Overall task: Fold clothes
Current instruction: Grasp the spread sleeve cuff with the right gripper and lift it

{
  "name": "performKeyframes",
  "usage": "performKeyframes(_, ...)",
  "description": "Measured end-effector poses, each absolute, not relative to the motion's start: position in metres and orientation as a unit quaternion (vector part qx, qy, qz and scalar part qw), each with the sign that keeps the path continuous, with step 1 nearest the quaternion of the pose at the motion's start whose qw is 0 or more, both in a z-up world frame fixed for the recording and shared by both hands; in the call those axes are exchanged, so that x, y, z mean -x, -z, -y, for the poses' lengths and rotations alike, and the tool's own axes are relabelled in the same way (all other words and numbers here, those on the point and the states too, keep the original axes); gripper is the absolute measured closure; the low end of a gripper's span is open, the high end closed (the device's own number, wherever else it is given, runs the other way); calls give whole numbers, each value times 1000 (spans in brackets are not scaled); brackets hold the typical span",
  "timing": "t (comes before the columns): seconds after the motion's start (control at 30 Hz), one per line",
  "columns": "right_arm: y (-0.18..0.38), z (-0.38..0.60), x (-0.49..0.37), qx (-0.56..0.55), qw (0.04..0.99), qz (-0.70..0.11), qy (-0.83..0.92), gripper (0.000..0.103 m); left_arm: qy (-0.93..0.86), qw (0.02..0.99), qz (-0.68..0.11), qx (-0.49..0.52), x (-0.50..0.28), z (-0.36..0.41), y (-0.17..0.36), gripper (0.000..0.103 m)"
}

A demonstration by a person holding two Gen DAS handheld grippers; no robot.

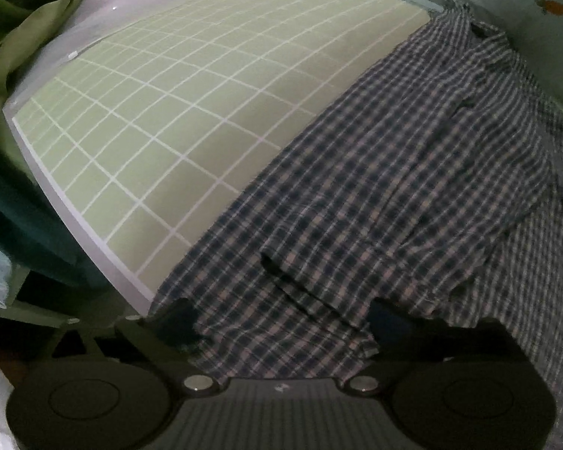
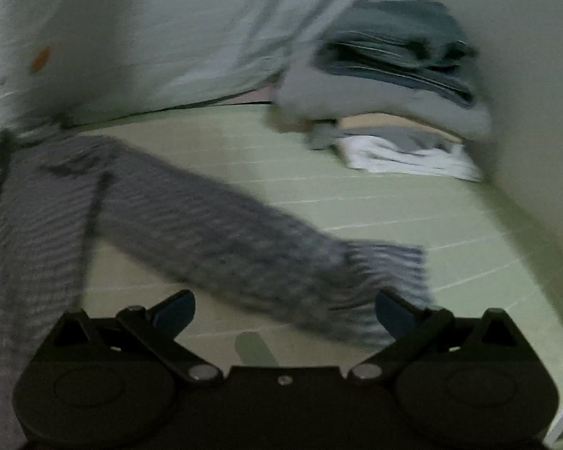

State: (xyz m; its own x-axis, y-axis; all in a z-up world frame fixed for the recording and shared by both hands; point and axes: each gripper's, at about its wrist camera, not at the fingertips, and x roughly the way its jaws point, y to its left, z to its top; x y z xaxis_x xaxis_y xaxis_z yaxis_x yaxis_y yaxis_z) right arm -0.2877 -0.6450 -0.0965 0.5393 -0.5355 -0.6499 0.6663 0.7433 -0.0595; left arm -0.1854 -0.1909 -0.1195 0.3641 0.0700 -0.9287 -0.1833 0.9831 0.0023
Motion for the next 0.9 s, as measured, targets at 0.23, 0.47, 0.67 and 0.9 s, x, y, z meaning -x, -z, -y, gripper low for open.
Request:
performKeyframes(0.23, 113, 690, 298, -172, 847, -327, 381, 0, -70, 825, -559, 42, 189, 178, 119, 0)
performKeyframes(0.47, 125, 701, 291, -206, 831, -341, 387, 0, -60, 826, -559, 31, 195, 164, 117, 0)
performKeyframes(0.67, 123, 699, 285, -192, 828, -360, 385, 12, -60, 827, -558, 33, 186, 164, 120, 0)
performKeyframes(0.9, 116, 690, 280, -161, 849, -367, 345, 71, -60, 828, -556, 29, 186, 167, 118, 0)
